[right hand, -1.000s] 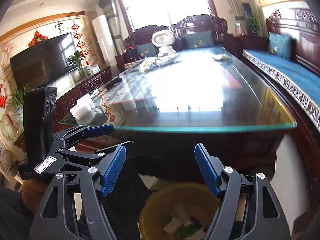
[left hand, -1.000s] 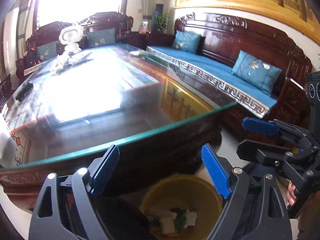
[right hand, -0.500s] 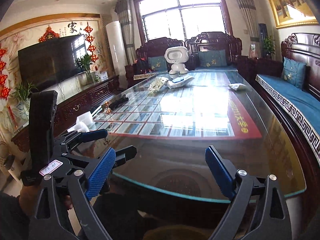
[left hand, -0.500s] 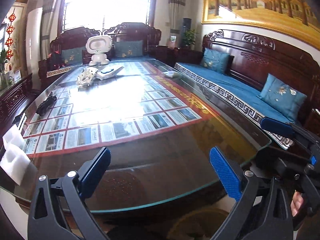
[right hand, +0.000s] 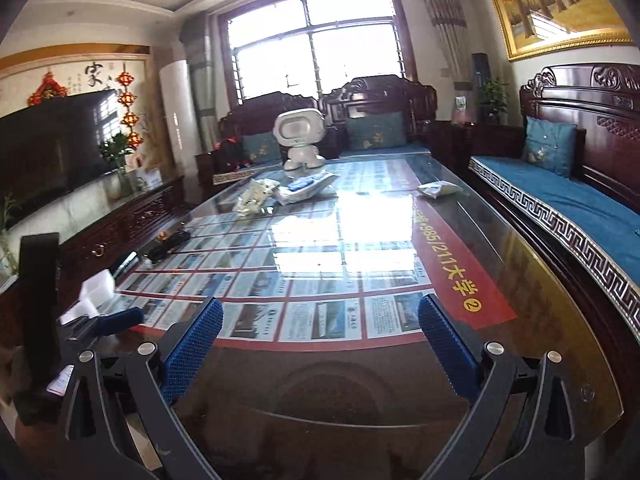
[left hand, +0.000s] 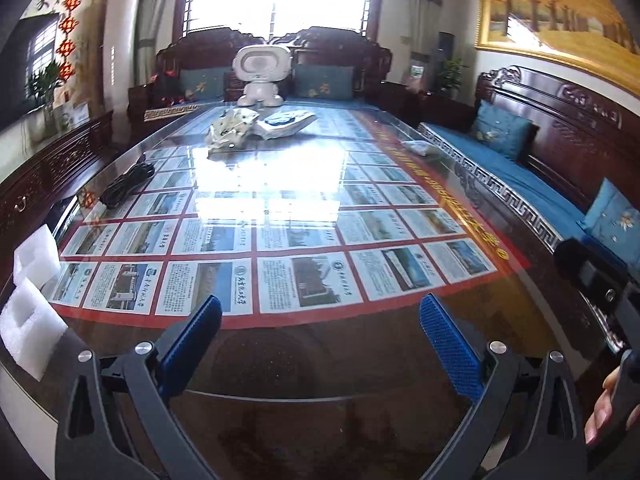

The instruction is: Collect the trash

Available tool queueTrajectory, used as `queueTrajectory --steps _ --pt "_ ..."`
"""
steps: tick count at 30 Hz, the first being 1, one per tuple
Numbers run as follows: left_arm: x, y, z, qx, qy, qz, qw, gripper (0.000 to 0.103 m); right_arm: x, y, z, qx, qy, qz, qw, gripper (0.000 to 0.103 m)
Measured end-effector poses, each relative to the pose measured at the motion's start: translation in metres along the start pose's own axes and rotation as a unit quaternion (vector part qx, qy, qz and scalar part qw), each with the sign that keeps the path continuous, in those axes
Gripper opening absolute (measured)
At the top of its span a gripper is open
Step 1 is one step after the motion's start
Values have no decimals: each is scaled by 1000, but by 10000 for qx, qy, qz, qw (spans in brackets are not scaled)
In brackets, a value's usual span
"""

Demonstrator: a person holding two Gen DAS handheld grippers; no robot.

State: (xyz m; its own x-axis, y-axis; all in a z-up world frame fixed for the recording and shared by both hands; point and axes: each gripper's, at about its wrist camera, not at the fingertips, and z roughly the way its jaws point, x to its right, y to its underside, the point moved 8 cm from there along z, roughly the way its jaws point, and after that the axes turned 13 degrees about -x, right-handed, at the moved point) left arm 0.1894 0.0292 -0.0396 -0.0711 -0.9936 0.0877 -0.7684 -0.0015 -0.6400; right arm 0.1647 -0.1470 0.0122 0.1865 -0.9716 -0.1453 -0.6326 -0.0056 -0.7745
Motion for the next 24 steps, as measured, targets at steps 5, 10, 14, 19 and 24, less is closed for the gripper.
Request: queueTrajectory --steps 5,10,14,19,24 --pt "-5 -11 7 118 -201 -123 9997 99 1 3 20 -78 171 -32 9998 95" --pt "-3 -19 6 333 -315 -117 9989 99 0 0 24 45 378 -178 9991 95" --pt "1 -23 -1 526 -453 45 9976 99 3 -7 19 231 439 -209 9985 95" --pt "4 -28 -3 588 -567 139 9966 99 6 -8 23 180 401 -160 9989 95" --pt "4 -25 3 427 -445 138 9980 99 8 -5 27 108 418 -153 9990 95"
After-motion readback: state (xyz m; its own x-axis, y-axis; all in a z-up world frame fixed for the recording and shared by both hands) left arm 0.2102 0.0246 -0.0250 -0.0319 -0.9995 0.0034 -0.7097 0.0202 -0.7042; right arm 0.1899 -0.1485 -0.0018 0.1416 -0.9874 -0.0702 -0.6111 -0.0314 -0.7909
